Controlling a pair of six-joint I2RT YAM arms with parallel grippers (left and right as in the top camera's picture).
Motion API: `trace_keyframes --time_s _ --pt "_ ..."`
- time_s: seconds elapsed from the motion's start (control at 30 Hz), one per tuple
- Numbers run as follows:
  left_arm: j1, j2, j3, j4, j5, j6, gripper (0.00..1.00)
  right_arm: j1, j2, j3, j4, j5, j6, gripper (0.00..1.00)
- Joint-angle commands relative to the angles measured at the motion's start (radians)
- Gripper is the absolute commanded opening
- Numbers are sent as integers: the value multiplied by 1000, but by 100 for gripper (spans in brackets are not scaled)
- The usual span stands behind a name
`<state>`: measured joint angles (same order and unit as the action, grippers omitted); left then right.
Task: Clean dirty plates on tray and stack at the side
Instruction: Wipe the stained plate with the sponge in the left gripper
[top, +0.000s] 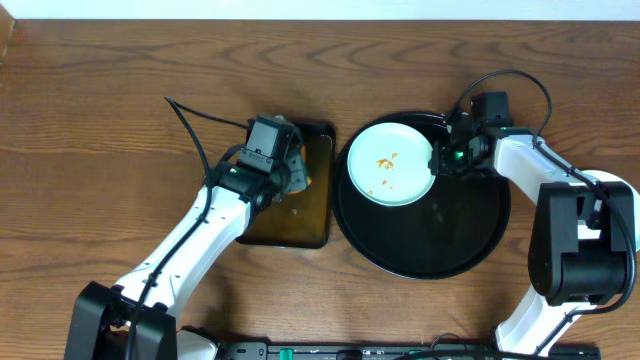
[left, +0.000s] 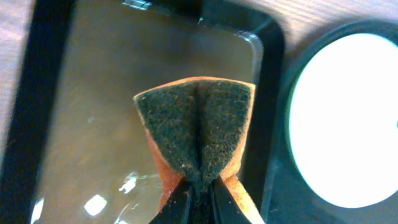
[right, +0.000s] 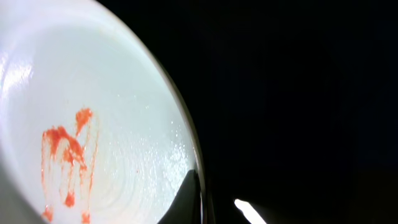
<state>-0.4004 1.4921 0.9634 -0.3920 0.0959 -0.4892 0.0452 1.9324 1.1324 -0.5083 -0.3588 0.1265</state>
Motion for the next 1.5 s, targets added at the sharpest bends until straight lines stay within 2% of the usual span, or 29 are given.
trace_keyframes --time_s 0.0,0.33,0.43,0.7,0.97,1.23,1.37,1.47 --pt "-35 -9 3 71 77 26 8 9 40 -35 -74 32 -1 1" --pt "-220 68 3 303 76 24 8 34 40 -35 -180 33 -5 1" --pt "-301 162 3 429 77 9 8 54 40 -35 -193 33 -4 1" --pt "-376 324 3 587 136 -57 8 80 40 -35 -200 33 -5 1" --pt "-366 416 3 568 108 -69 8 81 40 -35 -212 33 -4 1" --pt "-259 416 3 389 -39 -69 7 81 40 -35 -213 33 -5 1" --pt "-201 406 3 362 -19 -24 7 81 40 -35 -212 33 -5 1" --pt "-190 356 11 371 56 48 8 81 40 -35 -214 34 -8 1"
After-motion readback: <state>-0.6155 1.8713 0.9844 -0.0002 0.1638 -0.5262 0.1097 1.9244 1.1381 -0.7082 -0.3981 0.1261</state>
